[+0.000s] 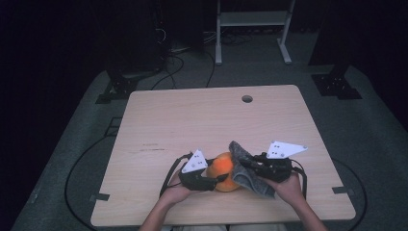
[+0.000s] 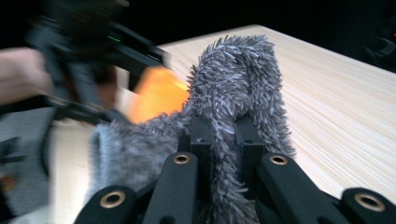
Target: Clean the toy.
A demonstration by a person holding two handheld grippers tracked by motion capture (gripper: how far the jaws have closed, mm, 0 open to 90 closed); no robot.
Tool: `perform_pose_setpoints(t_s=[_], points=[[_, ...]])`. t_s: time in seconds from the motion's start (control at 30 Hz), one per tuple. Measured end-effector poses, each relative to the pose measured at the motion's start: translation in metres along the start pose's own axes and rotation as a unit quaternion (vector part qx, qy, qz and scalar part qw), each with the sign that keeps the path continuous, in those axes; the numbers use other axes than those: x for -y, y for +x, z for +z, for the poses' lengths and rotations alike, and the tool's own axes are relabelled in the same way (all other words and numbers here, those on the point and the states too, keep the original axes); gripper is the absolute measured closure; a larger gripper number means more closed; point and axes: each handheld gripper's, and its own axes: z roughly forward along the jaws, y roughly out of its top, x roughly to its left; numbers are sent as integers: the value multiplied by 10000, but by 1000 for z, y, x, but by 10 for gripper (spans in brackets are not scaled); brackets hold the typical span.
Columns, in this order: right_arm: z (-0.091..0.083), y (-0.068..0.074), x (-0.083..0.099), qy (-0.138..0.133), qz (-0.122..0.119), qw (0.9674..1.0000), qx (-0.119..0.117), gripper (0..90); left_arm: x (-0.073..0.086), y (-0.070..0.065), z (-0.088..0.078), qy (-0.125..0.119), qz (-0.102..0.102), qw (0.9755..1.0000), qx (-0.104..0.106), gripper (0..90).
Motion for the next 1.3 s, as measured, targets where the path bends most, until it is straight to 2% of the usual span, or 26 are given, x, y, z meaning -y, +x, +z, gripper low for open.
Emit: perform_pose_setpoints(t_s=[0.1,0.13,0.2,0.27,0.3,0.33,0.4,0.47,0.53,0.57,0.63,0.67,0.7,0.73,0.77,0.83,0.87,0.9,0.93,0.97,1.0,1.03,1.1,1.17,1.23,1.3], points=[[-5,-12,8,63,232,9995,222,808,-1,-1,1,2,19,10000,1,397],[-6,-12,9,58,250,9994,220,808,-1,-1,2,2,41,10000,11,397],[-5,-4,3,-73,221,9997,5,808,0,-2,2,3,116,9999,45,399],[-4,-1,0,-120,186,9997,-108,808,0,-4,2,15,193,9998,72,400],[-1,2,-2,-47,57,10000,-60,808,0,-4,2,36,225,9997,82,400],[-1,2,-2,-47,57,10000,-60,808,0,-4,1,36,225,9997,90,400],[-4,-7,2,9,161,9998,99,808,1,-4,2,19,234,9997,121,400],[-6,-10,5,26,264,9996,93,808,0,-6,2,14,287,9994,179,396],[-7,-13,8,29,318,9994,99,808,-1,-4,1,-9,215,9996,200,260],[-7,-13,9,69,313,9994,110,808,-2,-2,1,-2,92,9998,163,260],[-6,-12,10,76,322,9994,119,809,-2,1,4,103,-81,9999,102,150],[-6,-12,10,65,340,9994,69,808,-1,2,6,162,-165,9996,145,120],[-6,-12,10,70,338,9994,69,809,3,1,8,99,-201,9995,222,140],[-6,-12,10,81,346,9993,66,808,3,1,8,99,-201,9995,222,205],[-6,-12,10,81,346,9993,66,808,4,-1,7,71,-110,9997,219,205],[-8,-12,8,49,378,9993,23,808,1,-7,5,-20,262,9996,-35,337],[-9,-10,6,2,379,9993,-4,808,-2,-9,3,-84,423,9990,-103,363],[-12,-5,-1,-226,352,9989,-213,808,-4,-12,2,-123,634,9977,-221,383],[-12,-5,-1,-226,352,9989,-213,808,-5,-14,2,-99,828,9960,-330,383],[-10,2,-7,-323,262,9984,-381,808,-3,-16,4,87,1030,9943,-279,382],[-10,2,-7,-323,262,9984,-381,808,-3,-16,4,87,1030,9943,-279,381],[-4,5,-7,-134,88,9993,-332,807,0,-17,5,75,1051,9942,-236,381],[-1,3,-3,-57,69,9996,-271,807,3,-16,5,113,1012,9947,-165,374],[0,-6,4,27,235,9995,-208,807,5,-15,5,68,953,9953,-134,371],[-5,-15,10,102,346,9993,14,808,6,-15,5,74,985,9951,-72,360],[-8,-17,13,115,427,9990,56,808,6,-15,5,86,1005,9949,-52,355]])
